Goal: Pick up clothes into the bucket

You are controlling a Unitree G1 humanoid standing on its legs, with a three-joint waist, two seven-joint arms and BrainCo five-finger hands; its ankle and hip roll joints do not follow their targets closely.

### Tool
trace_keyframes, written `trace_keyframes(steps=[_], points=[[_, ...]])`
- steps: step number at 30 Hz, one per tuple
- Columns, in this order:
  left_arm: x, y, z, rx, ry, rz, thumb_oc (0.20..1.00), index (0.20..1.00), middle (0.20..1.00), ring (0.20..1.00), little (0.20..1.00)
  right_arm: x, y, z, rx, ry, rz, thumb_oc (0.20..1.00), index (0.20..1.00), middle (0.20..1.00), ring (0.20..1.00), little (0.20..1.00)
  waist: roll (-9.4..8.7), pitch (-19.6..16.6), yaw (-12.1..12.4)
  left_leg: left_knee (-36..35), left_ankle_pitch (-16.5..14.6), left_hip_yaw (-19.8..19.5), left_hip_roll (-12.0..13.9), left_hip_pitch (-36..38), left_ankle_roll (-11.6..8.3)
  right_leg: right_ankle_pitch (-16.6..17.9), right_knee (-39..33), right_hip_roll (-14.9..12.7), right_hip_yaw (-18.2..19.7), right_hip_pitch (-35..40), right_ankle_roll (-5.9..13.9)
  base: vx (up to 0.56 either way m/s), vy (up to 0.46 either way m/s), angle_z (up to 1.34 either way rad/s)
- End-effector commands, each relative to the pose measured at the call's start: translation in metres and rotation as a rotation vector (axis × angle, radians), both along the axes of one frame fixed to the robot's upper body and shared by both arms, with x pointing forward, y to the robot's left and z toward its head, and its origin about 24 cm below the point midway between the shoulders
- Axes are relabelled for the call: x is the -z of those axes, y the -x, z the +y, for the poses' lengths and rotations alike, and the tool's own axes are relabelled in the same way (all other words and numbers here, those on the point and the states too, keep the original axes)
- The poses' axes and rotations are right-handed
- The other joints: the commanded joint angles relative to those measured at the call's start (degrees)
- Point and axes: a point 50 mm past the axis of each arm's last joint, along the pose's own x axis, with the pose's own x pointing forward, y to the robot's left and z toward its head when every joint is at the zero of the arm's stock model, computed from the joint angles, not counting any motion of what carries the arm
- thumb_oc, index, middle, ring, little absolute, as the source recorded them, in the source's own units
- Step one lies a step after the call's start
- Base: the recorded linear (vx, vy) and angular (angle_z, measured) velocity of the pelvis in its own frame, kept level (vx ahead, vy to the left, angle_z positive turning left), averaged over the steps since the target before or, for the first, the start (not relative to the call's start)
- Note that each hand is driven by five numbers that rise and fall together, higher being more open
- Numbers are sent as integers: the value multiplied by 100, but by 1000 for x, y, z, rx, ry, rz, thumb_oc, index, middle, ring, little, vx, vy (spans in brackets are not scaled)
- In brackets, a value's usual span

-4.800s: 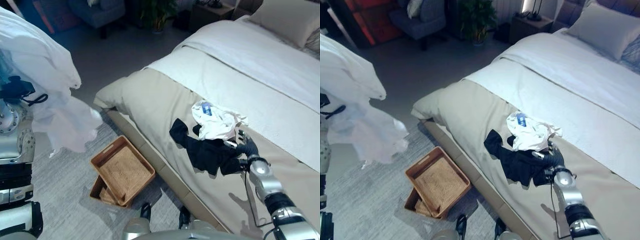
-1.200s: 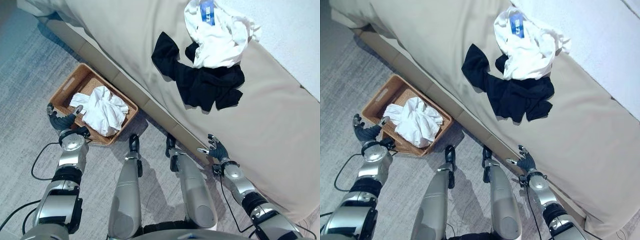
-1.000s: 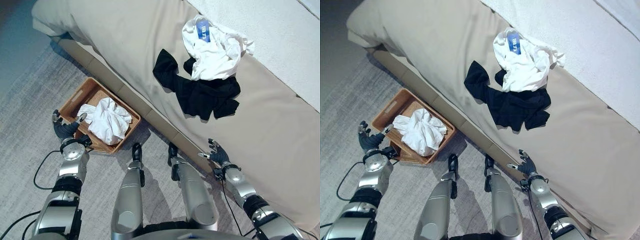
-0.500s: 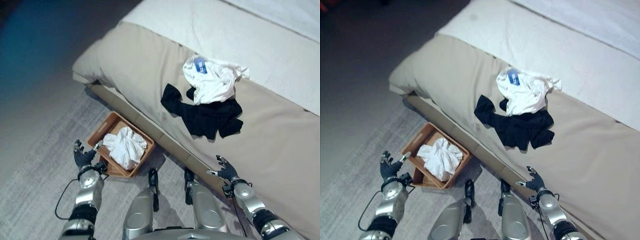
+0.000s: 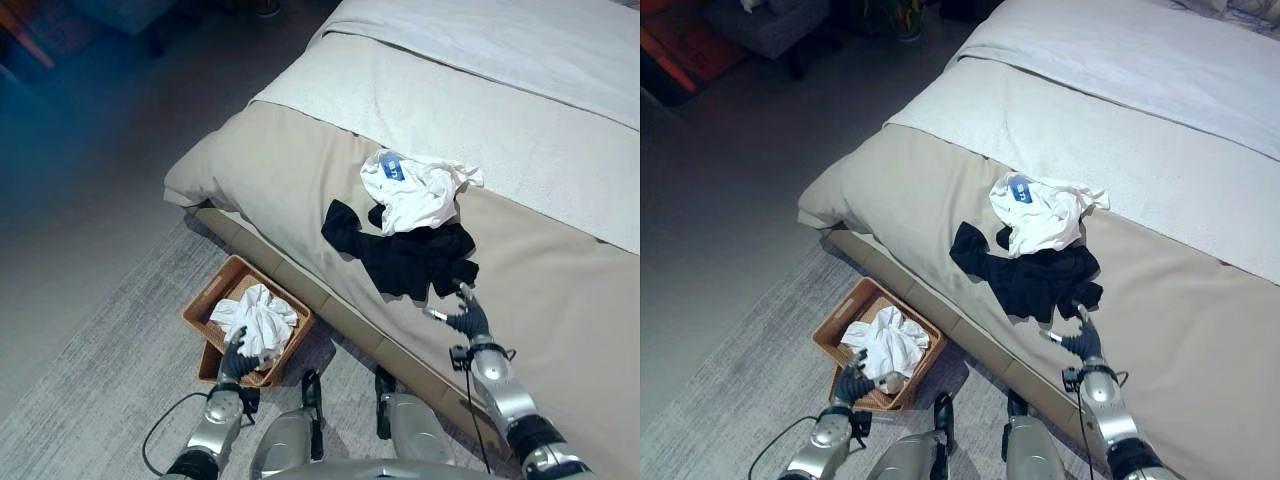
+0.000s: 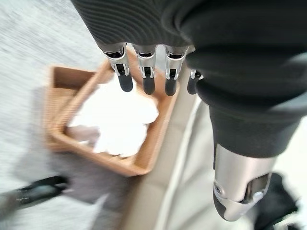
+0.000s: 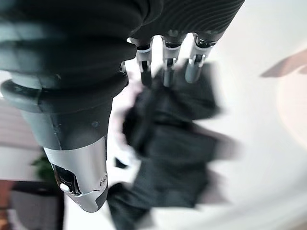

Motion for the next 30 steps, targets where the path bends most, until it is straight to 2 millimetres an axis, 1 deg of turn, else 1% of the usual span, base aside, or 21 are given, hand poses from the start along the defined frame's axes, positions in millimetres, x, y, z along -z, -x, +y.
trace_keyframes(steps=[1,6,7,8,9,10,11,12,13,14,15,16,20,21,22,23,25,26,27,29,30], points=[[-7,-13,-6,153,-120,-52,1000,1000,1000,1000,1000,-57,-34,9,5,28,-276,1000,1000,1000,1000,1000,-283,213,160,455,-201,-319,-194,-198,12,-192,264,-301,-154,134,344,0,0,0],[-4,-6,-18,212,-115,-44,1000,1000,1000,1000,1000,-96,-71,2,36,267,-332,1000,1000,1000,1000,1000,-212,541,344,737,-227,-413,-258,-564,22,-273,574,-370,-165,-167,324,-24,-20,8],[-4,-7,-19,211,-115,-46,1000,1000,1000,1000,1000,-97,-71,2,36,268,-335,1000,1000,1000,1000,1000,-210,547,338,751,-233,-413,-260,-577,23,-280,590,-373,-164,-181,325,-7,-5,17],[-6,-8,-21,226,-114,-60,1000,1000,1000,1000,1000,-105,-78,-1,59,301,-348,1000,1000,1000,1000,1000,-181,619,369,799,-237,-433,-274,-651,27,-300,670,-396,-168,-245,317,-11,-8,27],[-9,-11,-25,245,-111,-81,1000,1000,1000,1000,1000,-122,-91,-9,102,364,-353,1000,1000,1000,1000,1000,-134,748,429,842,-229,-481,-313,-764,27,-350,814,-439,-193,-352,298,-15,-14,24],[-9,-12,-27,244,-110,-87,1000,1000,1000,1000,1000,-133,-96,-18,143,408,-356,1000,1000,1000,1000,1000,-97,842,464,881,-236,-504,-341,-825,27,-409,969,-480,-215,-433,290,-17,-13,11],[-10,-13,-27,244,-110,-89,1000,1000,1000,1000,1000,-134,-97,-18,143,408,-358,1000,1000,1000,1000,1000,-91,833,458,868,-209,-509,-341,-848,28,-379,949,-478,-221,-451,290,-18,8,15],[-15,-18,-30,239,-99,-122,1000,1000,1000,1000,1000,-153,-103,-32,206,454,-374,1000,1000,1000,1000,1000,-3,981,513,926,-194,-602,-396,-992,28,-491,1203,-569,-245,-619,255,-14,13,22],[-15,-19,-30,239,-99,-123,1000,1000,1000,1000,1000,-154,-103,-32,205,455,-375,1000,1000,1000,1000,1000,-4,984,506,932,-196,-604,-400,-998,29,-498,1215,-575,-245,-627,256,-26,-11,32],[-22,-27,-32,231,-89,-161,1000,1000,1000,1000,1000,-175,-106,-51,289,519,-386,1000,1000,1000,1000,1000,88,1141,558,1038,-165,-703,-472,-1214,28,-567,1460,-669,-309,-827,225,-21,-21,26],[-22,-27,-32,230,-88,-162,1000,1000,1000,1000,1000,-176,-106,-51,289,519,-387,1000,1000,1000,1000,1000,89,1141,549,1047,-168,-706,-476,-1227,28,-574,1472,-675,-311,-839,226,-47,-20,41],[-29,-34,-32,216,-73,-200,1000,1000,1000,1000,1000,-197,-107,-65,345,572,-399,1000,1000,1000,1000,1000,188,1287,598,1172,-146,-801,-559,-1428,43,-625,1689,-760,-311,-1041,183,-42,0,41],[-39,-40,-35,204,-45,-255,1000,1000,1000,1000,1000,-226,-101,-99,473,676,-356,1000,1000,1000,1000,1000,377,1326,727,1365,-127,-901,-717,-1926,74,-720,2061,-925,-354,-1568,132,-20,18,36],[-39,-40,-34,197,-44,-256,1000,1000,1000,1000,1000,-233,-101,-102,488,692,-357,1000,1000,1000,1000,1000,394,1326,744,1424,-131,-892,-738,-2068,80,-739,2156,-949,-322,-1725,124,79,-8,18],[-39,-39,-35,205,-42,-254,1000,1000,1000,1000,1000,-238,-98,-110,510,705,-340,1000,1000,1000,1000,1000,393,1326,770,1492,-300,-912,-763,-2073,72,-935,2274,-970,-249,-1761,163,83,-22,16],[-40,-38,-35,202,-39,-258,1000,1000,1000,1000,1000,-245,-96,-115,536,708,-340,1000,1000,1000,1000,1000,412,1326,794,1584,-317,-916,-790,-2215,83,-966,2379,-999,-220,-1880,156,89,-33,23],[-39,-37,-37,197,-25,-249,1000,1000,1000,1000,1000,-252,-88,-129,600,687,-332,1000,1000,1000,1000,1000,474,1326,844,1664,-318,-955,-840,-2412,109,-1013,2537,-1055,-198,-2122,143,9,-1,18],[-39,-37,-38,197,-24,-250,1000,1000,1000,1000,1000,-253,-88,-129,600,687,-333,1000,1000,1000,1000,1000,474,1326,847,1670,-319,-952,-844,-2422,109,-1017,2548,-1059,-194,-2135,143,-1,-10,4],[-40,-36,-41,203,-12,-256,1000,1000,1000,1000,1000,-260,-80,-142,638,728,-302,1000,1000,1000,1000,1000,531,1326,907,1692,-291,-987,-895,-2595,126,-1040,2692,-1116,-203,-2340,139,-5,-14,8],[-42,-38,-43,210,-6,-268,1000,1000,1000,1000,1000,-265,-76,-149,665,740,-295,1000,1000,1000,1000,1000,577,1326,931,1685,-269,-1005,-924,-2675,129,-1046,2749,-1161,-194,-2447,147,-3,-10,16],[-45,-39,-46,204,13,-278,1000,1000,1000,1000,1000,-268,-69,-160,695,751,-259,1000,1000,1000,1000,1000,612,1326,967,1597,-215,-1041,-946,-2733,126,-1050,2763,-1188,-196,-2561,147,2,-2,21]])
